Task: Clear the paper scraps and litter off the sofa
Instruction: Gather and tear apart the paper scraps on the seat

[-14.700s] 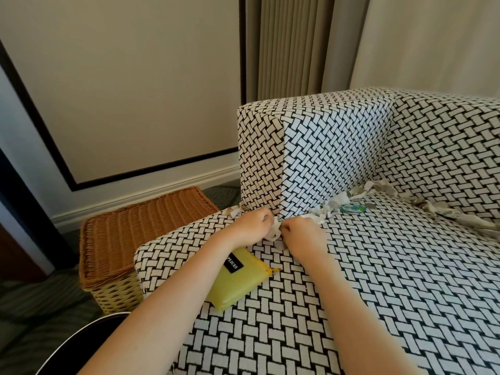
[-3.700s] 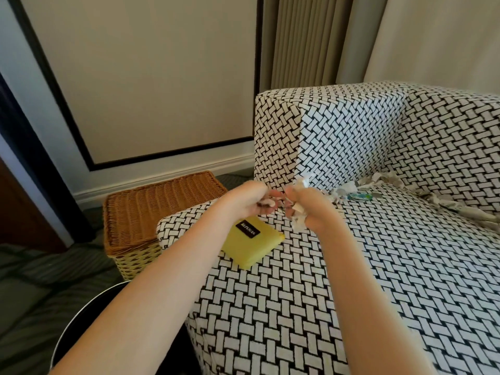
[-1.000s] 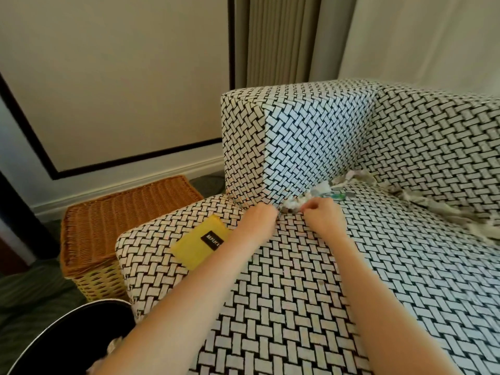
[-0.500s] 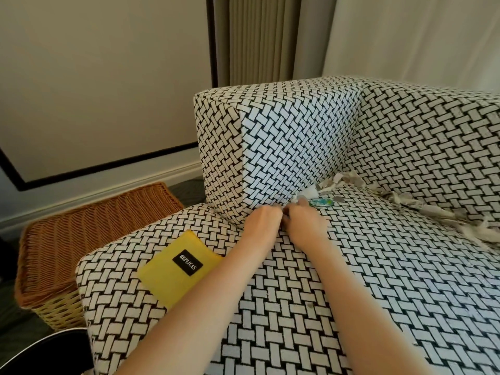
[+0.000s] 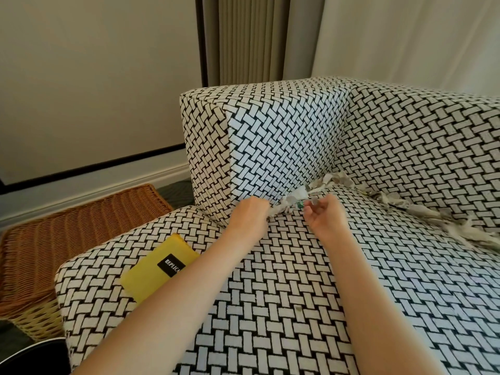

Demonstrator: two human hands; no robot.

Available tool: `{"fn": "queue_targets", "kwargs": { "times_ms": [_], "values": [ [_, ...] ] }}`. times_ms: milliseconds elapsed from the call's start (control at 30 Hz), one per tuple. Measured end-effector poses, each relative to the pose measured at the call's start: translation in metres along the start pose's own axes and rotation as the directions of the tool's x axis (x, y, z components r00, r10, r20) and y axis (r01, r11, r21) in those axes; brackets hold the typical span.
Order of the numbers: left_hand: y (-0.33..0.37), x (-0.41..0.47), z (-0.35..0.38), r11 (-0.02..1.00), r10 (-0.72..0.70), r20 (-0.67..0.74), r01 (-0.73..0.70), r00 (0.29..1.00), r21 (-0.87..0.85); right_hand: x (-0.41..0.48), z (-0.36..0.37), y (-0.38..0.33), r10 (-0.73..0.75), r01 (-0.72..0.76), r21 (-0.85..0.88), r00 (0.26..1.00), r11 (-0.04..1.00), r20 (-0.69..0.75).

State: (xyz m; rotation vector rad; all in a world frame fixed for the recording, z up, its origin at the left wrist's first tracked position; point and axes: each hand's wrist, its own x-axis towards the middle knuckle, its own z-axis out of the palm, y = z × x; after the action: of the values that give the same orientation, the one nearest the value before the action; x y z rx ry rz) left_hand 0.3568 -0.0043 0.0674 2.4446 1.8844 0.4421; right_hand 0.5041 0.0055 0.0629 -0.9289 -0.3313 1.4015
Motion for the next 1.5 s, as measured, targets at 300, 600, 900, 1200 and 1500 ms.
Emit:
{"fn": "queue_targets", "kwargs": {
  "times_ms": [300,600,900,1200,1500],
  "values": [
    [0.006,0.0,-0.01,0.986,0.115,-0.014,-0.116,0.993,-0.122,0.017,0.018,0.0,-0.272,0.183,-0.804,0.962,0.566,0.028],
    [0.022,0.026,0.026,0.977,0.01,-0.011,-0.012,1.0,-0.214,0.041,0.024,0.012,-0.27,0.176,-0.94,0.928,-0.292,0.258],
    [0.012,0.031,0.033,0.963,-0.012,-0.06,-0.004,0.998,-0.269,0.036,0.023,0.018,-0.314,0.177,-0.938,0.91,-0.298,0.271],
    [0.036,0.024,0.019,0.815,-0.002,-0.136,-0.077,0.991,-0.574,0.033,0.004,-0.009,0.091,-0.053,-0.502,0.995,0.863,0.05],
    [0.071,0.042,0.017,0.422,-0.314,0.241,0.362,0.919,-0.831,0.041,-0.014,-0.036,-0.093,0.047,-0.349,0.989,0.936,-0.116]
  ]
}}
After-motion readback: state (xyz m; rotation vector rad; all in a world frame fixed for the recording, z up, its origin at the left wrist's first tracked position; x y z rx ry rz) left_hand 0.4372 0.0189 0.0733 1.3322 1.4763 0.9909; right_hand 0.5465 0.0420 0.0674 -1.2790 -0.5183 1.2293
